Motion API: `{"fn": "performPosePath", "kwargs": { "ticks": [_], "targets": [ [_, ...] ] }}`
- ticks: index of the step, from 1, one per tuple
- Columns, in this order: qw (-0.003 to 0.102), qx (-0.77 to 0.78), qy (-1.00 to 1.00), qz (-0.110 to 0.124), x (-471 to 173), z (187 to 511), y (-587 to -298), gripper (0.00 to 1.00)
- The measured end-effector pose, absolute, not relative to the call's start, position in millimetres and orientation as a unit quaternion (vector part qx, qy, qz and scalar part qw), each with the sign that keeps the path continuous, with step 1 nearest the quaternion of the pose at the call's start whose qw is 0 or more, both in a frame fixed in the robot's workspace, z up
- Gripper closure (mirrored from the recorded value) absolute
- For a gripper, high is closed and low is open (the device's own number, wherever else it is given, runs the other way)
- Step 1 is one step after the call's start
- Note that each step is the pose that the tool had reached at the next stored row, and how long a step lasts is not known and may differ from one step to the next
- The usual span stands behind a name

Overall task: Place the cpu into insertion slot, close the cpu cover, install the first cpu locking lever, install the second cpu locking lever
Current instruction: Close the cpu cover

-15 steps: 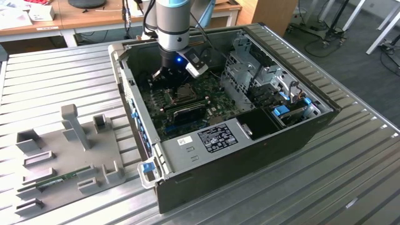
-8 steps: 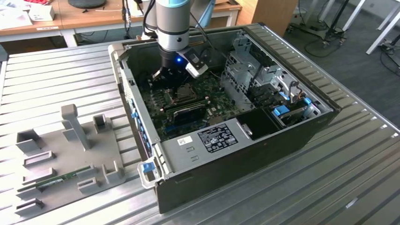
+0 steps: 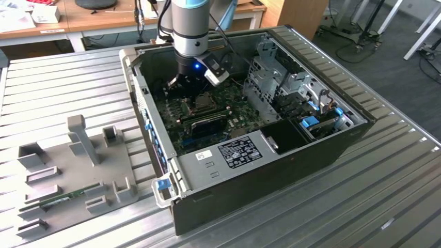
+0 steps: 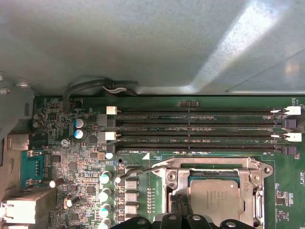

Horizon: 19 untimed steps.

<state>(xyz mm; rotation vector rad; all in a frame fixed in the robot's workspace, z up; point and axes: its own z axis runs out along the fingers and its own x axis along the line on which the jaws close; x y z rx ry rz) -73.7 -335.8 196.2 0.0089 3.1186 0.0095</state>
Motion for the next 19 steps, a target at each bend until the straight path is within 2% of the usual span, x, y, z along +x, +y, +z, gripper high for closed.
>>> {"fn": "performPosePath", "kwargs": {
  "ticks": [19],
  "targets": [
    [0.011,0.003,1.0,0.002,-74.0,195.8,-336.2,0.9]
  ]
}}
